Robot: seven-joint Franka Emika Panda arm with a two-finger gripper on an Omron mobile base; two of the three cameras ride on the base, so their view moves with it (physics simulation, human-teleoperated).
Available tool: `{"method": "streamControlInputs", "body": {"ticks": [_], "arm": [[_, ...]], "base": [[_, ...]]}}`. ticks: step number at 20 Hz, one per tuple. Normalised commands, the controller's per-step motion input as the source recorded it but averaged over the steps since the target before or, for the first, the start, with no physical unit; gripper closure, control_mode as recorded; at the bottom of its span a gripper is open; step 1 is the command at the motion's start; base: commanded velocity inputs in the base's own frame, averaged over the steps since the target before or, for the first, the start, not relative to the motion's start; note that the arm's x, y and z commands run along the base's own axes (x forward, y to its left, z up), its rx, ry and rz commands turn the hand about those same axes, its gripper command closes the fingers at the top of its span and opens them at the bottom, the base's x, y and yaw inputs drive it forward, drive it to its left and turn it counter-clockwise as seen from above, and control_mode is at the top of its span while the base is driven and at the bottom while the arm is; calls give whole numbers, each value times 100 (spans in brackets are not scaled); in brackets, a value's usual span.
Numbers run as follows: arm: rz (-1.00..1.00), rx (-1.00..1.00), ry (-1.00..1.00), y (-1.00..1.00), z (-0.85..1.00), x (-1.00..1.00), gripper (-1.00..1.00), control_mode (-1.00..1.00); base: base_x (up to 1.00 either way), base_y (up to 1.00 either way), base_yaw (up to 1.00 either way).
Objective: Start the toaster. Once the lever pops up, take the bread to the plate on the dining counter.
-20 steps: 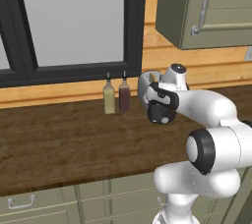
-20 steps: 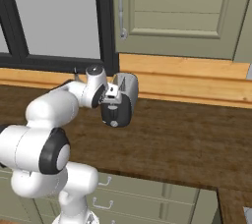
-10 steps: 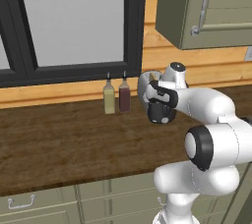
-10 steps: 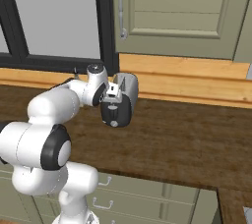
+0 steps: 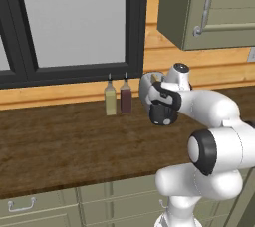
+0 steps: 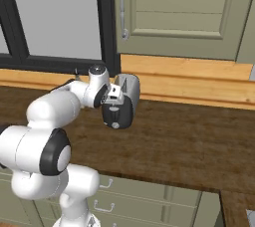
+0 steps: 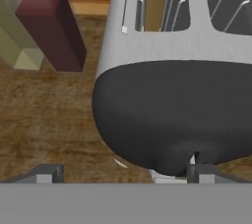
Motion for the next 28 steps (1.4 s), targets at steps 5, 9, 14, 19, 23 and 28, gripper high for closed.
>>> {"method": "streamControlInputs", "body": {"ticks": [5, 9, 14, 19, 23, 28], "arm": [[0, 0, 0, -4, 0, -14, -100, -100], [0, 0, 0, 0, -6, -3, -100, -100], [0, 0, 0, 0, -9, 0, -100, -100], [0, 0, 0, 0, -27, 0, -100, -100], [0, 0, 0, 0, -35, 0, -100, -100], [0, 0, 0, 0, -34, 0, -100, -100]], "base": [[0, 0, 0], [0, 0, 0], [0, 0, 0], [0, 0, 0], [0, 0, 0], [0, 0, 0]]}}
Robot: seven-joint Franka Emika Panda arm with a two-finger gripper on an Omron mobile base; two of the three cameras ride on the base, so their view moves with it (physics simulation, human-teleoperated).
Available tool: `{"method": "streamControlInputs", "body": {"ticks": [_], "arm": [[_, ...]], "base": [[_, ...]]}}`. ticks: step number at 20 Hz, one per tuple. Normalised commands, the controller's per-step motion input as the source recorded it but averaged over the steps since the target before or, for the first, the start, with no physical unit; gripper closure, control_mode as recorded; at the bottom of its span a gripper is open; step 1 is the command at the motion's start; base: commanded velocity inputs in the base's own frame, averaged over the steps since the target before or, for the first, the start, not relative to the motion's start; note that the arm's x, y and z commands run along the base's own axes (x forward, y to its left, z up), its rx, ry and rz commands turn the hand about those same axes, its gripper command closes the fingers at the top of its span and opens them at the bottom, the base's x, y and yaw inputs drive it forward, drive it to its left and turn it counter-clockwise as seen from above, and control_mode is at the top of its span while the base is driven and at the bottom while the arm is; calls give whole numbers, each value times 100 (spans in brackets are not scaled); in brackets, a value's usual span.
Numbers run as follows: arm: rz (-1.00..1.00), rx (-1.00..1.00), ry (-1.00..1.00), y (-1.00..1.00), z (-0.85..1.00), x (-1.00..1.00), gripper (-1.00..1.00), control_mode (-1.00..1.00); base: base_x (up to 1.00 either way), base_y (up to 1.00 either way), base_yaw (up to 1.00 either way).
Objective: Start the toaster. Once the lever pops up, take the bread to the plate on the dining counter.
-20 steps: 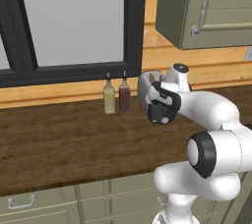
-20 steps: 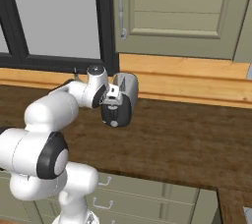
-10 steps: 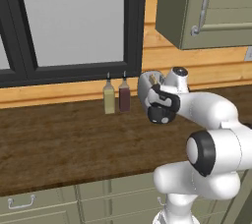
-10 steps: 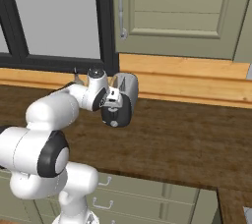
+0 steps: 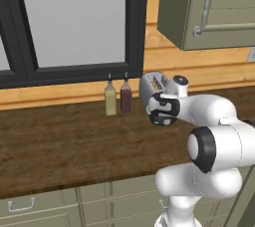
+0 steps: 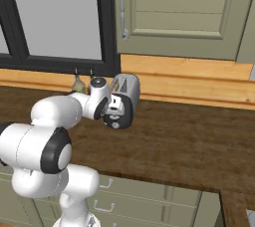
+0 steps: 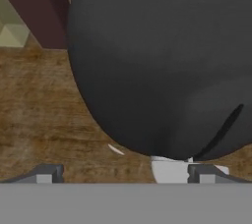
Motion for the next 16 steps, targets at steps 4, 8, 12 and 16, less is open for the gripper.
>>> {"method": "streamControlInputs", "body": {"ticks": [4, 8, 12, 16], "arm": [[0, 0, 0, 0, -33, 0, -100, -100], [0, 0, 0, 0, -29, 0, -100, -100], [0, 0, 0, 0, -28, 0, -100, -100], [0, 0, -1, 0, -10, -1, -100, -100]], "base": [[0, 0, 0], [0, 0, 0], [0, 0, 0], [0, 0, 0]]}}
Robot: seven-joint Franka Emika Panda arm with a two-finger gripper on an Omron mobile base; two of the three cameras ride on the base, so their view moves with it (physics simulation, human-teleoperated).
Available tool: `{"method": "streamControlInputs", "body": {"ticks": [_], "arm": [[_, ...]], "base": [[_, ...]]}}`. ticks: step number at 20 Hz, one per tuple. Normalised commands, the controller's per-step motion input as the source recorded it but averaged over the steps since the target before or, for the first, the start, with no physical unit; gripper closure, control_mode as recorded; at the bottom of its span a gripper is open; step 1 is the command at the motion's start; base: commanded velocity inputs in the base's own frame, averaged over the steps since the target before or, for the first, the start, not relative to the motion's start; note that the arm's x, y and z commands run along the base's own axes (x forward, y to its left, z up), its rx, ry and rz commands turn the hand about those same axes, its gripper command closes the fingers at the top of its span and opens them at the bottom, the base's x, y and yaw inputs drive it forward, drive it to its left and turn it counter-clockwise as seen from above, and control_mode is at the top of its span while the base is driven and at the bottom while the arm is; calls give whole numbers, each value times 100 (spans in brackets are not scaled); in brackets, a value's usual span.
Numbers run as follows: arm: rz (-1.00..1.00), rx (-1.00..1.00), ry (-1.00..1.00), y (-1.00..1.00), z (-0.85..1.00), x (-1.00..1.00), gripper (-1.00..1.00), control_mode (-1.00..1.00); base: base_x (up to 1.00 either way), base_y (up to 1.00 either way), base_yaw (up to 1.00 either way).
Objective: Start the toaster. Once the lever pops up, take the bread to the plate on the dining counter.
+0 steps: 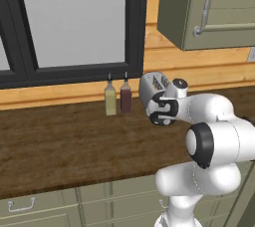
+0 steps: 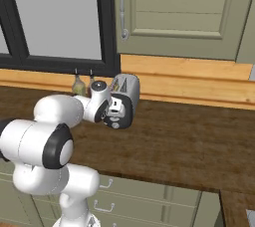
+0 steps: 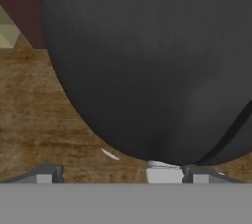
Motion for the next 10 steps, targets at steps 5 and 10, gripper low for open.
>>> {"method": "streamControlInputs", "body": {"ticks": [5, 10], "arm": [[0, 0, -8, -1, 28, -23, -100, -100], [0, 3, -10, 0, 75, -10, -100, -100]], "base": [[0, 0, 0], [0, 0, 0]]}}
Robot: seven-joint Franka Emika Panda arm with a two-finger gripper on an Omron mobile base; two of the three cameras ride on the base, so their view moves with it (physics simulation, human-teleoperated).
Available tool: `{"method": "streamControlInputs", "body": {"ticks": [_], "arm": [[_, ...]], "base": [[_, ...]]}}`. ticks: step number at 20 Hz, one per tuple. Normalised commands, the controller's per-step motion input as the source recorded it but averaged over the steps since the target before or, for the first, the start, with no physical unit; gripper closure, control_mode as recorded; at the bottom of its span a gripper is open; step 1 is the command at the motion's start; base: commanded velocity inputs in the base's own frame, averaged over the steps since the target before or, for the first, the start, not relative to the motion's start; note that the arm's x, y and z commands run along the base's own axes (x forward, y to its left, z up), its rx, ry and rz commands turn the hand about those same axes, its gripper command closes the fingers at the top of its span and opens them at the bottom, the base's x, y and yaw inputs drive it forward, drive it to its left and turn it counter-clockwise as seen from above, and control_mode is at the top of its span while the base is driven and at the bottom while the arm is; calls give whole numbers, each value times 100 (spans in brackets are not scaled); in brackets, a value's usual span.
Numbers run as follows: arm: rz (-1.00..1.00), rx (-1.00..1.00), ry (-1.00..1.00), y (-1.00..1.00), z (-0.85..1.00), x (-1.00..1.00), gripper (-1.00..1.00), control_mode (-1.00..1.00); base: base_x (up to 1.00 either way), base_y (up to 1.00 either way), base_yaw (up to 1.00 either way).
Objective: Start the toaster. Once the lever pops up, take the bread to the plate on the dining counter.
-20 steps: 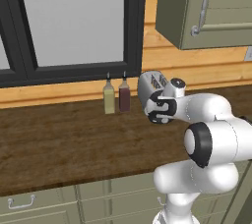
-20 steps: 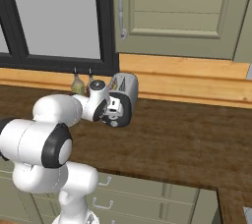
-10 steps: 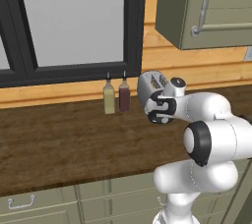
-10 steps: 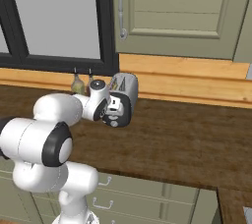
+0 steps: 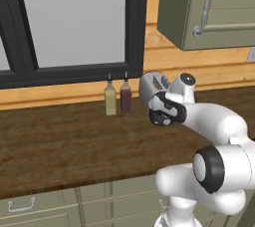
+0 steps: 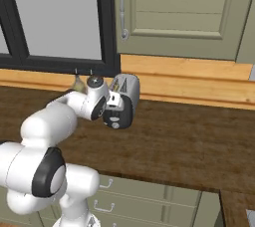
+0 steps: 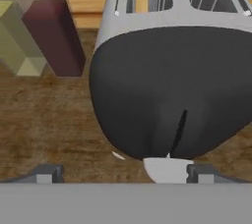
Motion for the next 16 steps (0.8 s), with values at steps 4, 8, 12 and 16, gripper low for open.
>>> {"method": "streamControlInputs", "body": {"ticks": [4, 8, 12, 16], "arm": [[0, 0, -7, 0, 80, 0, -100, -100], [0, 0, -12, 0, 65, 0, -100, -100], [0, 0, -14, 0, 42, 0, -100, -100], [0, 0, -1, 0, 18, 10, -100, -100]], "base": [[0, 0, 0], [0, 0, 0], [0, 0, 0], [0, 0, 0]]}}
